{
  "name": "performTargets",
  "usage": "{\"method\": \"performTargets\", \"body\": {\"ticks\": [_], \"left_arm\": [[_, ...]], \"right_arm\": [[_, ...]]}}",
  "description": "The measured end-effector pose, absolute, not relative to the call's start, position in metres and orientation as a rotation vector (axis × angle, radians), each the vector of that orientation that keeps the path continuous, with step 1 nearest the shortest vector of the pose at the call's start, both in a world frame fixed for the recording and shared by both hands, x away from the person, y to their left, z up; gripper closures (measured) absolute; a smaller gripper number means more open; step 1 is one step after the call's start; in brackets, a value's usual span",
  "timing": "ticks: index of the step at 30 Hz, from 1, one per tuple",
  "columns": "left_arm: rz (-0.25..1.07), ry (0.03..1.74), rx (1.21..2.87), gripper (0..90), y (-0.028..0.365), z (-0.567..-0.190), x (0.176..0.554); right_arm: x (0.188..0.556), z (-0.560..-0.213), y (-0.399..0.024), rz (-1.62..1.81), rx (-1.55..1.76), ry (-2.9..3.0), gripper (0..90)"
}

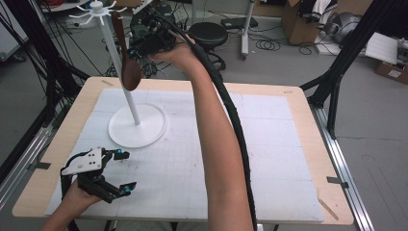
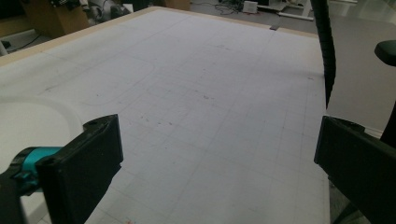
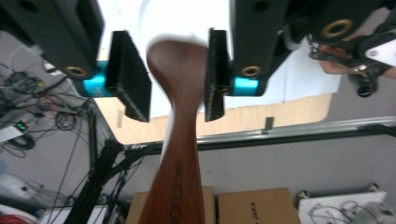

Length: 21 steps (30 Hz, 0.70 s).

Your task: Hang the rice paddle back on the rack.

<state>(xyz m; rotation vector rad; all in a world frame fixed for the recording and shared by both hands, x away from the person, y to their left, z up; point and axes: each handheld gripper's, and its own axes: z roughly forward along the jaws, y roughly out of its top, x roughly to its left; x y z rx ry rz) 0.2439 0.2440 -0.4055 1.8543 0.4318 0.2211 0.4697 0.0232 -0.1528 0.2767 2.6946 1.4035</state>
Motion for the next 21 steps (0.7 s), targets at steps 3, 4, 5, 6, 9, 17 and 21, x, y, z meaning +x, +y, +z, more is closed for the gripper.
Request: {"method": "performTargets", "body": {"ticks": [3,4,5,6,9,17,21], "left_arm": [[0.222,0.431,1.855,1.7,0.244,-0.405,0.244],[0.223,0.432,1.853,1.7,0.244,-0.405,0.244],[0.223,0.431,1.854,1.7,0.244,-0.405,0.244],[0.223,0.433,1.854,1.7,0.244,-0.405,0.244],[0.224,0.436,1.851,1.8,0.244,-0.406,0.244],[0.228,0.427,1.857,1.7,0.242,-0.406,0.244],[0.227,0.428,1.856,1.7,0.241,-0.406,0.244]], "right_arm": [[0.467,-0.158,0.019,1.451,0.26,2.703,46.1],[0.466,-0.16,0.018,1.466,0.264,2.701,41.0],[0.465,-0.162,0.016,1.487,0.261,2.695,37.9],[0.464,-0.163,0.015,1.496,0.26,2.694,33.8],[0.461,-0.168,0.012,1.55,0.233,2.687,20.6],[0.452,-0.182,0.003,1.608,0.269,2.677,0.4],[0.448,-0.191,-0.002,1.599,0.283,2.658,0.4]]}}
